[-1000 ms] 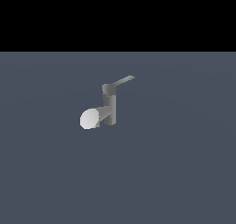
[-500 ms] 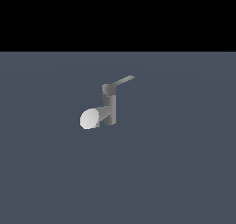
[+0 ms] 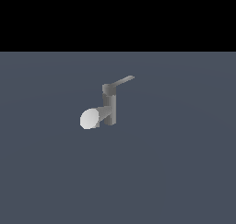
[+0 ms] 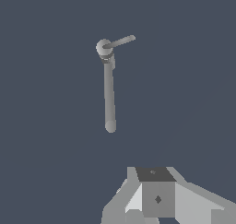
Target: Turn on the faucet by rotating a designated handle.
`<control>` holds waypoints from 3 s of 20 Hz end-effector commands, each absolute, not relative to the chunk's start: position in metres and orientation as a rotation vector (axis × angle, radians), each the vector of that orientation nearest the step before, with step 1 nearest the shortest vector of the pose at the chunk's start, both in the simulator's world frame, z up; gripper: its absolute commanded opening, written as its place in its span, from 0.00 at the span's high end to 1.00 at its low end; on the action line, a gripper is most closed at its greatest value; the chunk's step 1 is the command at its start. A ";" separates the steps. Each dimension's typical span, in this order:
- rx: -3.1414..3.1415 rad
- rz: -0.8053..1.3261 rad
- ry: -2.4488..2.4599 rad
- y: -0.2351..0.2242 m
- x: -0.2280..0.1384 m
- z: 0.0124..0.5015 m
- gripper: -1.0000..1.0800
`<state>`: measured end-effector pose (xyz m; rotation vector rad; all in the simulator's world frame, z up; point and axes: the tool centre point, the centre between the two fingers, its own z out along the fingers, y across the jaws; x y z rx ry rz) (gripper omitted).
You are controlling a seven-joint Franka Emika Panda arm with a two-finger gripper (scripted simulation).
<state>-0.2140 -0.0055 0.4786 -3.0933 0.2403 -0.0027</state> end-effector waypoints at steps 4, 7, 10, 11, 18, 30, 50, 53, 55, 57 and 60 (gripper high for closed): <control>-3.040 0.015 0.419 -0.006 -0.181 0.465 1.00; -3.001 0.029 0.544 -0.006 -0.160 0.454 1.00; -2.960 0.045 0.671 -0.007 -0.138 0.442 1.00; -2.946 0.050 0.714 -0.007 -0.131 0.437 1.00; -2.838 0.085 1.017 -0.011 -0.082 0.401 1.00; -2.617 0.115 1.537 -0.021 -0.009 0.323 1.00; -2.225 0.021 2.203 -0.046 0.063 0.195 1.00; -2.198 0.008 2.239 -0.048 0.067 0.187 1.00; -2.187 0.003 2.253 -0.049 0.068 0.184 1.00; -2.181 0.000 2.261 -0.049 0.069 0.182 1.00; -2.181 0.000 2.261 -0.050 0.069 0.182 1.00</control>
